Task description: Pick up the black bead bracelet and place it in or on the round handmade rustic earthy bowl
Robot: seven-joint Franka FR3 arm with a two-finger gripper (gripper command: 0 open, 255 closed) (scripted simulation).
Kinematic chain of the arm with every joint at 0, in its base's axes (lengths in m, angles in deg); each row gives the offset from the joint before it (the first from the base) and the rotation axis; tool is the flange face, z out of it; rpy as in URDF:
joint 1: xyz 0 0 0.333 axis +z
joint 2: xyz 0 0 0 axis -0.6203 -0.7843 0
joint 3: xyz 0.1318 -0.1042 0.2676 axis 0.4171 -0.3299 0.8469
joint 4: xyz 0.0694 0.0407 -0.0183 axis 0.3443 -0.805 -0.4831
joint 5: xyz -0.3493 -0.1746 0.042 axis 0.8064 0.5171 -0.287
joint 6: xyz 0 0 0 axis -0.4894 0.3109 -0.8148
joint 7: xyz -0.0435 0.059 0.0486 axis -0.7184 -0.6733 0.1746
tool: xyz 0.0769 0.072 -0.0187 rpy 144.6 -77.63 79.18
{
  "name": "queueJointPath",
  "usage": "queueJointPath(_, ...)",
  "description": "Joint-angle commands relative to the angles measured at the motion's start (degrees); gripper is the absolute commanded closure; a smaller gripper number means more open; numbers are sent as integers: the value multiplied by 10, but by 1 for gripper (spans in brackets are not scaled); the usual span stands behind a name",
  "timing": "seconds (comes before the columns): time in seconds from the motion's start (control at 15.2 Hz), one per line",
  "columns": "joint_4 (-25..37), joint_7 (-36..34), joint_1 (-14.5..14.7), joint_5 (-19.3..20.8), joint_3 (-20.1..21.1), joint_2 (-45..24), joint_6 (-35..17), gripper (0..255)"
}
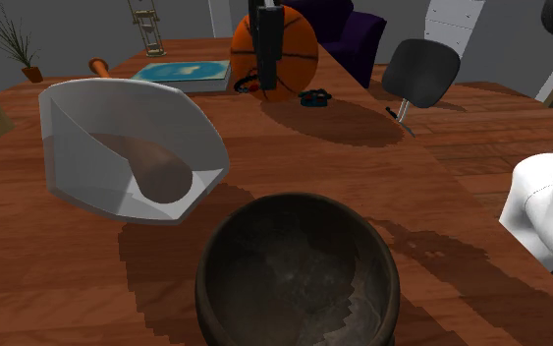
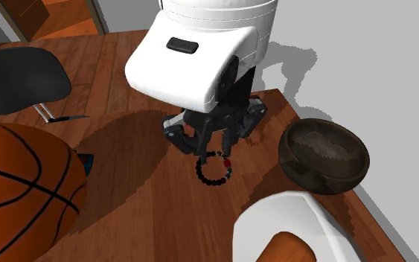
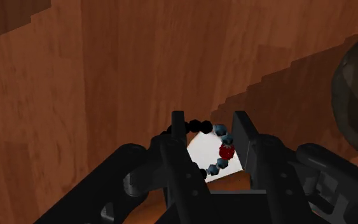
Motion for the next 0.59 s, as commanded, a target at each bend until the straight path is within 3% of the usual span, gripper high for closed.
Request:
queueJointPath(0.0, -19, -23, 11, -5, 10, 17, -3, 255)
queueJointPath(0.53, -61, -128, 62, -18, 61, 54, -10, 255)
